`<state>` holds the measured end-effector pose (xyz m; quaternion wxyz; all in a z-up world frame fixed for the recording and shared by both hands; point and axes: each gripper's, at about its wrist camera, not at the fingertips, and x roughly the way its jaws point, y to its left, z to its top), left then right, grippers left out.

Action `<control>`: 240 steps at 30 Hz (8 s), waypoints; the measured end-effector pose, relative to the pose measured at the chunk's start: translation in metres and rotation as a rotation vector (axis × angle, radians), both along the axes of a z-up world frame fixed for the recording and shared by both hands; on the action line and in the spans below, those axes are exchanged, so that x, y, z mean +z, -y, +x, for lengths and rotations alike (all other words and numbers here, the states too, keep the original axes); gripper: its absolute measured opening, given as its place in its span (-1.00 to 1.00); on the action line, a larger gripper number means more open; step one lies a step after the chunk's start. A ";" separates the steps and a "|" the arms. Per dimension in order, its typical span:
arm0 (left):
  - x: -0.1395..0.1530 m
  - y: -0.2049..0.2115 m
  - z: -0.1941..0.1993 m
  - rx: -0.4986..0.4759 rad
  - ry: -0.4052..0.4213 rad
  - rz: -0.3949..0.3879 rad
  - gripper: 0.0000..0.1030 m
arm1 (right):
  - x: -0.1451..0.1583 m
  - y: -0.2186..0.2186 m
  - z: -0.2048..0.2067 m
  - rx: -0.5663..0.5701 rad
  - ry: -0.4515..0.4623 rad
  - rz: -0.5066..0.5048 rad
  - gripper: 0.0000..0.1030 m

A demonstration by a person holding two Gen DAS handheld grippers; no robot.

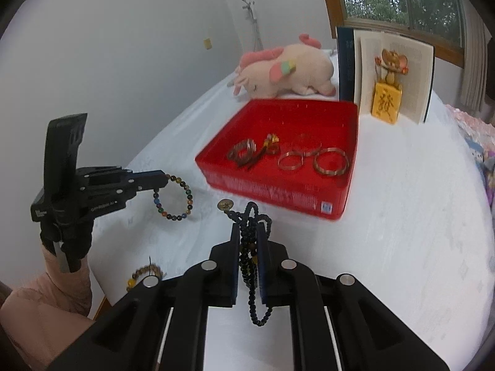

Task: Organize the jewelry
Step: 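Lower the bead bracelet into the red tin with the left tool while the right releases the necklace there, then move the left tool to the wooden bead bracelet while the right tool approaches the silver chain, then grasp the wooden bead bracelet with the left tool while the right tool grips the silver chain, lifting both, then carry the wooden bracelet into the red tin with the left tool while the right lowers the chain there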

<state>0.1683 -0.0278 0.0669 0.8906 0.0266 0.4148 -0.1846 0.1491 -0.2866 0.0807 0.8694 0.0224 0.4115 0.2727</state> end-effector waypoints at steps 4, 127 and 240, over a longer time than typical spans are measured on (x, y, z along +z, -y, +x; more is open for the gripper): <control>0.014 0.005 0.011 -0.004 0.023 -0.002 -0.88 | 0.012 -0.004 0.015 0.001 0.016 0.001 -0.81; -0.080 -0.050 -0.101 0.195 -0.092 0.129 0.57 | -0.110 -0.069 -0.058 0.029 -0.195 -0.161 0.09; -0.080 -0.042 -0.091 0.074 -0.107 -0.112 -0.81 | -0.124 -0.094 -0.053 0.082 -0.101 -0.273 -0.75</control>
